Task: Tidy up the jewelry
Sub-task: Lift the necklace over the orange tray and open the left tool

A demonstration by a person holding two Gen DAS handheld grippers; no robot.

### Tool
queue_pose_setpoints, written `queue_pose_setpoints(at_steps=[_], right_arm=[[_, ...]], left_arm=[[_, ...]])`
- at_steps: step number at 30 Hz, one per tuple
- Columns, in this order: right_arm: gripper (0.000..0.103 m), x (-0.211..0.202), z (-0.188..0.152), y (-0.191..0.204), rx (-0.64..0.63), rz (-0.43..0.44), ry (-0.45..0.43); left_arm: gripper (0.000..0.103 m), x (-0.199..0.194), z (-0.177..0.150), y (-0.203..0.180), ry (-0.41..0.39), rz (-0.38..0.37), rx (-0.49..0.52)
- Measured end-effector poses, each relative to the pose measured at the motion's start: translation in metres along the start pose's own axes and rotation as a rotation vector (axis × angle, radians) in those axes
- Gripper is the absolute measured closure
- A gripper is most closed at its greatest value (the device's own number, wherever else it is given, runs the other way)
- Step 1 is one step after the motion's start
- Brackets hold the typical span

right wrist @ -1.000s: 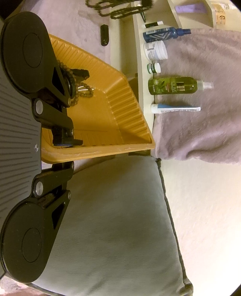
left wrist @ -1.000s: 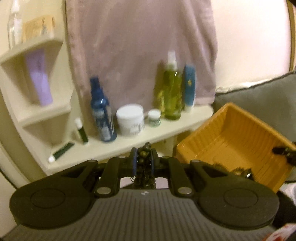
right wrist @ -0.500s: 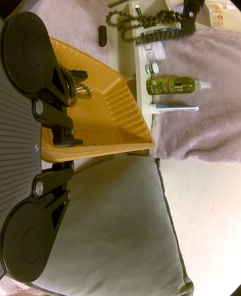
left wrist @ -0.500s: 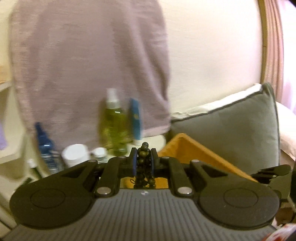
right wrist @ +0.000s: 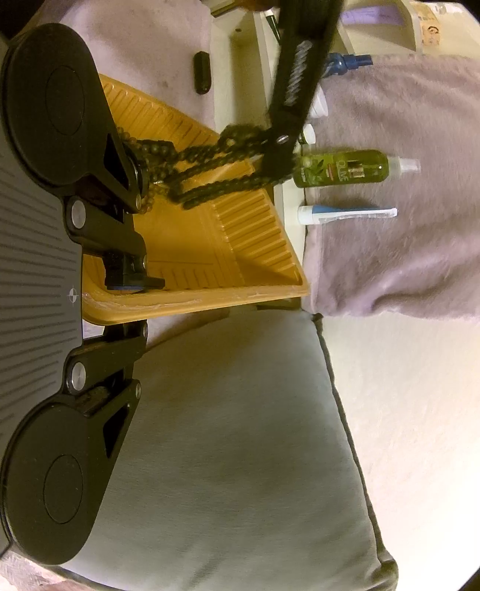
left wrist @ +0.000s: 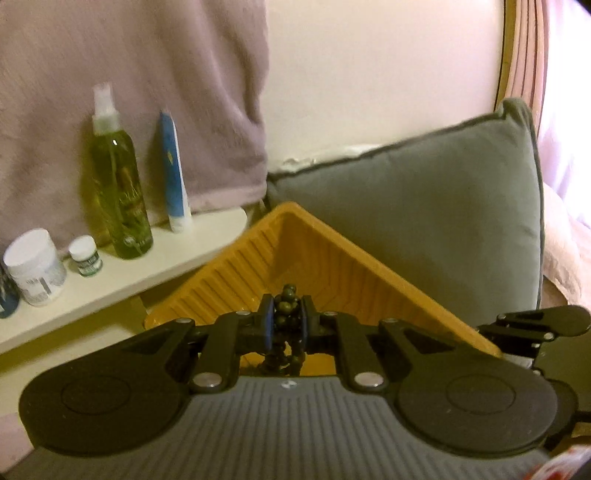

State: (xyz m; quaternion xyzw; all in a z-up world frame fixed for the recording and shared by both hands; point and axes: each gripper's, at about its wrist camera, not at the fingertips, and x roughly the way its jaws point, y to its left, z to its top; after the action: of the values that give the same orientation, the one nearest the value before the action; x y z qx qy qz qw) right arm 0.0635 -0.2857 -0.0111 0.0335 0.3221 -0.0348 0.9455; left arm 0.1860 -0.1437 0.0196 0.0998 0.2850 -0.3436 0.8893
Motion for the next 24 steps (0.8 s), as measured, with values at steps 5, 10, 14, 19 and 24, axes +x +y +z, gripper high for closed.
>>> queue_pose_setpoints(at_steps=[5,10,14,19,24], right_arm=[[0.098,0.001,-0.001,-0.001,0.005,-0.001,0.004],[0.098,0.002,-0.001,-0.001,0.006,0.0,0.004],[0.098,0.002,-0.001,-0.001,0.006,0.001,0.003],[0.098,0.002,-0.001,-0.001,0.007,-0.001,0.003],[0.098,0.001,-0.001,-0.002,0.005,0.0,0.004]], left_arm=[[0.084,0.003,0.0,0.006,-0.006,0.012,-0.016],[0.083,-0.012,0.002,0.023,-0.037,0.059,-0.038],[0.079,-0.031,-0.002,0.048,-0.059,0.131,-0.079],[0.075,-0.057,-0.017,0.087,-0.064,0.239,-0.142],[0.071,-0.084,-0.035,0.126,-0.061,0.356,-0.193]])
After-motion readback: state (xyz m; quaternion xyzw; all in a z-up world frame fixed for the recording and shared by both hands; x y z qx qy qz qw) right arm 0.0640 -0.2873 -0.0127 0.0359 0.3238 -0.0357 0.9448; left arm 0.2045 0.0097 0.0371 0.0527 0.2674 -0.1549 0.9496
